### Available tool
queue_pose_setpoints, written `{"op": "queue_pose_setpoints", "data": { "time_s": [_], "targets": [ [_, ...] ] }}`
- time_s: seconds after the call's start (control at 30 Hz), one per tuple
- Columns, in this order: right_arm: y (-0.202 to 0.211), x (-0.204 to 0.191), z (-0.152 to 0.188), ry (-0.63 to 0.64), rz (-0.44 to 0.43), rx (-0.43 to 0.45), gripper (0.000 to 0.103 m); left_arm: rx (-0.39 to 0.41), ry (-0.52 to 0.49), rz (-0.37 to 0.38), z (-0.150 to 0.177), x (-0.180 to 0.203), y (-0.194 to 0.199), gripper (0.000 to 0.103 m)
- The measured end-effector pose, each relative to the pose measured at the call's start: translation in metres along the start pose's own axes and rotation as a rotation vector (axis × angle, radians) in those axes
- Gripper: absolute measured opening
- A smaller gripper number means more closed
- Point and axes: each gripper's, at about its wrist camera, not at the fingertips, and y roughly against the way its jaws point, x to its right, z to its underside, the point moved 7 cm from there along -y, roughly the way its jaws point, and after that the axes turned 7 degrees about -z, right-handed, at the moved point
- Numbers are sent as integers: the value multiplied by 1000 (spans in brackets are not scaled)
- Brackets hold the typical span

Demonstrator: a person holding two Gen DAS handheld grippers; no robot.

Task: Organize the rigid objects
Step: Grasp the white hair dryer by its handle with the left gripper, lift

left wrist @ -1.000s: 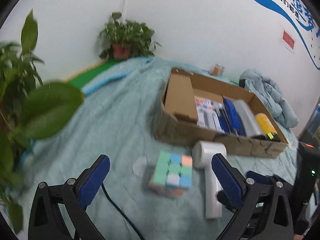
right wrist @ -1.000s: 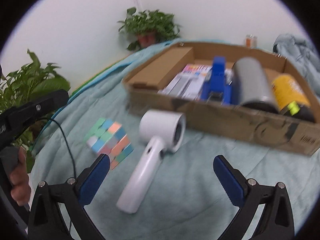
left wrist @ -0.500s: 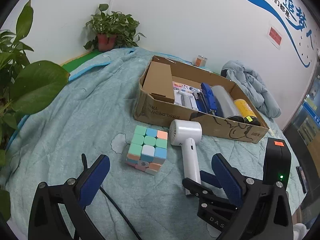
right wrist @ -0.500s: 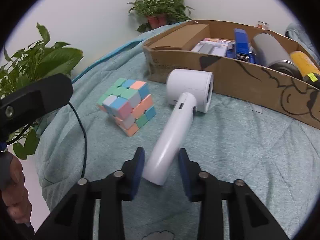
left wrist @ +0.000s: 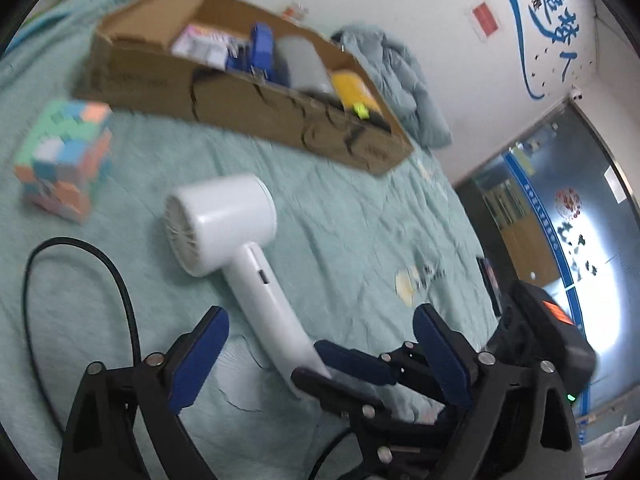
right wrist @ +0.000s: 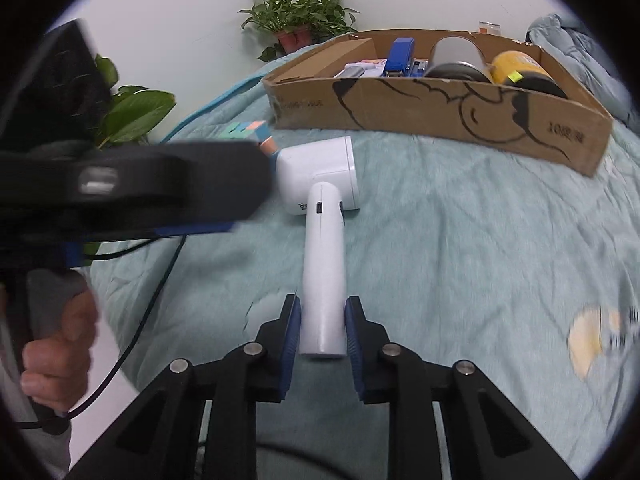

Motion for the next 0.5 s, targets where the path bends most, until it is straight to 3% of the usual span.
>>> {"op": "queue_pose_setpoints", "data": {
  "time_s": [0.07, 0.3, 0.5],
  "targets": [
    [3, -6, 9, -21, -48, -5, 23, -50, 0, -10, 10, 4, -15, 80],
    [-3, -5, 12, -23, -31, 4, 27, -99, 13, -63, 27, -1, -30, 54],
    [-16, -14, 11, 50, 36, -17, 31, -81, 27, -87, 27, -9, -33, 47]
  ]
}}
